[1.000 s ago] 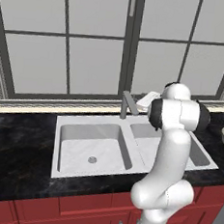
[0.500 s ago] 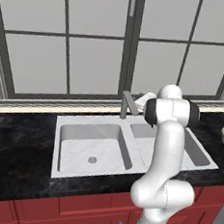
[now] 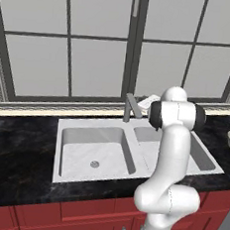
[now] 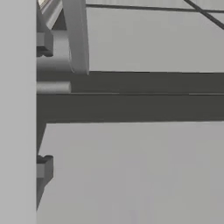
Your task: Rinse each bowl for a few seconds and place them down in the sink or on the counter.
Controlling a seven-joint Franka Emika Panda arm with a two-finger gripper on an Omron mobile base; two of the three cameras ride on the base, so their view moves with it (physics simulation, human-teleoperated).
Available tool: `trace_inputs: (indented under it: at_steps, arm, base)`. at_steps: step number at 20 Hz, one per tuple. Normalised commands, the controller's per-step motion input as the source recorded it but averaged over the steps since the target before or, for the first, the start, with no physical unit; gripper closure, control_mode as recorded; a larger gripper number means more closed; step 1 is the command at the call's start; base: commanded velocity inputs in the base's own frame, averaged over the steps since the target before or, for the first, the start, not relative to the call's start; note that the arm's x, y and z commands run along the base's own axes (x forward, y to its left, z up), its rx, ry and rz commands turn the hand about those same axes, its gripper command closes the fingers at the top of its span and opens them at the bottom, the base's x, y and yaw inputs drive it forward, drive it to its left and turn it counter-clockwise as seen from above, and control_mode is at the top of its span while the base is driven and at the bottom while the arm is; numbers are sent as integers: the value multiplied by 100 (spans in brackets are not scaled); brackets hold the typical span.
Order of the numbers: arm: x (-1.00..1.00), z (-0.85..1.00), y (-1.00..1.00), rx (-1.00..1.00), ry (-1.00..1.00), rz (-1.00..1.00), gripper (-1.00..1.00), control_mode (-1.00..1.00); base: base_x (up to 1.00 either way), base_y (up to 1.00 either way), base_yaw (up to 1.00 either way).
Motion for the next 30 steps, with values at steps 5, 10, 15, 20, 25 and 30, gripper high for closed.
trace_inputs:
  at_steps: [5,10,15,20,25,30]
  arm:
    - [19,-17,3,1,0,0,-100,-100]
    - [45,-37,4,0,6,-4,-100,-100]
    - [77,-67,-24,0,17,-10,-100,-100]
    - [71,-85,-50,1,19,-5,-100,-100]
    - [58,-94,-70,2,14,-1,-100,-100]
    - [33,-97,-83,6,9,0,-100,-100]
  base:
    - [0,0,0]
    - [0,0,0]
    - [0,0,0]
    - [0,0,0]
    - [0,0,0]
    - [0,0,0]
